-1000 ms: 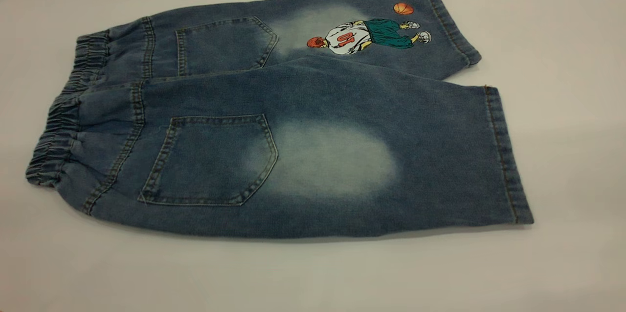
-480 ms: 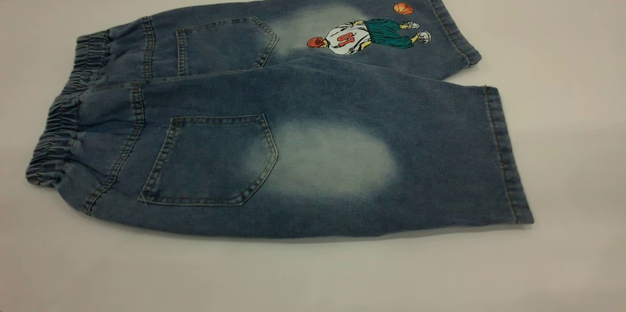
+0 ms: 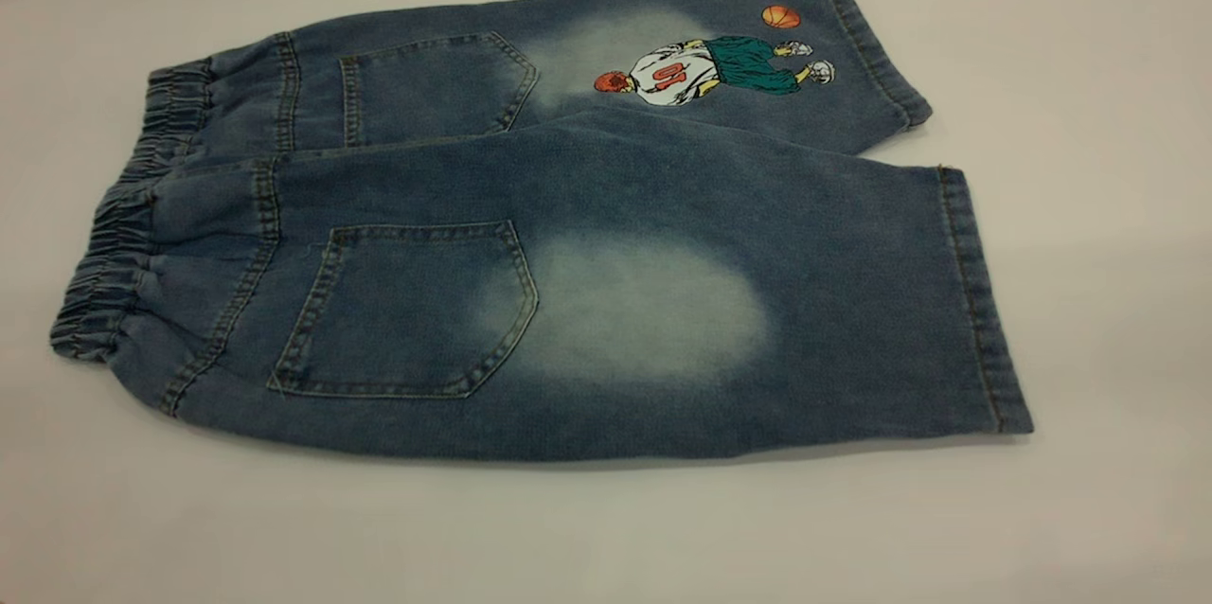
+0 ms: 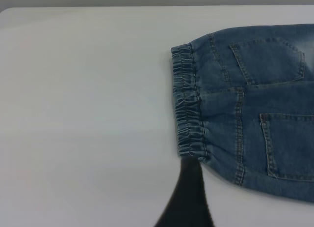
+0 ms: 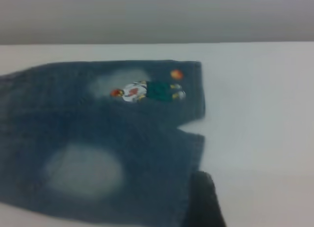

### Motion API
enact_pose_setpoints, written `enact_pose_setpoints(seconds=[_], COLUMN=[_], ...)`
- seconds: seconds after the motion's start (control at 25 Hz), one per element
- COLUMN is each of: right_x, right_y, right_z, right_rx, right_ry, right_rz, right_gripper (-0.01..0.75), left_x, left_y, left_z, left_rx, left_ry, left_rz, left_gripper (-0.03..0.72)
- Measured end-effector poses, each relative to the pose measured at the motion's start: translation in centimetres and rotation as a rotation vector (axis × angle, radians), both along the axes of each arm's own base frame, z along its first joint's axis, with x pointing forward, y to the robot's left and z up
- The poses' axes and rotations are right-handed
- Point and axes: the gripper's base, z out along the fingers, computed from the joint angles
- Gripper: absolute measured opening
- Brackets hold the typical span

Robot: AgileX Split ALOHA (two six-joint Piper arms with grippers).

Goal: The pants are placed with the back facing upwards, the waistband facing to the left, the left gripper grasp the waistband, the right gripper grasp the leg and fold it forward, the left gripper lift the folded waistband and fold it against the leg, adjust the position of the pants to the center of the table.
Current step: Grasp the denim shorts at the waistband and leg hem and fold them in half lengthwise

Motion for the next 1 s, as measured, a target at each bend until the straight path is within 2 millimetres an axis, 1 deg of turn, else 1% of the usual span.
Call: enact_pose_setpoints(seconds=[0.04,0.12,0.2,0.28,0.4,0.48,0.56,0.6,0.68,0.8,0.92,1.0], right_x=[0.0,-0.2,-0.1,0.8,3.5,5.6,7.8,8.9,11.3,14.5,17.0,18.2], right_y=[0.0,0.1,0.3,0.3,0.5,0.9,1.2,1.4,1.7,2.0,2.3,2.6], right_z=[0.0,0.6,1.9,3.2,4.5,4.5,4.0,3.8,3.1,1.7,-0.1,-1.2], right_rx=[0.002,0.014,0.052,0.058,0.037,0.031,0.024,0.018,0.016,0.049,0.064,0.072], right_ry=[-0.005,-0.022,-0.065,-0.089,-0.039,0.025,0.105,0.141,0.204,0.296,0.406,0.467], right_rz=[0.000,0.006,0.019,0.015,0.017,0.038,0.061,0.071,0.083,0.070,0.069,0.079], right_gripper=[0.430,0.430,0.430,0.430,0.430,0.430,0.430,0.430,0.430,0.430,0.430,0.430], left_x=[0.0,-0.1,0.2,0.8,3.0,5.4,7.9,9.5,12.4,16.5,19.6,21.4], left_y=[0.0,0.0,0.1,0.3,0.7,0.7,0.5,0.3,0.2,0.1,0.1,0.2], left_z=[0.1,1.1,2.6,4.2,6.3,7.3,7.9,7.8,7.1,4.8,2.4,0.8], left_rx=[0.001,0.000,-0.026,-0.033,-0.028,-0.035,-0.048,-0.061,-0.062,-0.036,-0.027,-0.026], left_ry=[-0.003,-0.046,-0.081,-0.073,-0.003,0.070,0.140,0.175,0.239,0.375,0.494,0.540], left_rz=[0.001,0.003,0.019,0.060,0.117,0.130,0.122,0.112,0.109,0.109,0.110,0.115], left_gripper=[0.566,0.566,0.566,0.566,0.565,0.559,0.549,0.543,0.531,0.521,0.519,0.519])
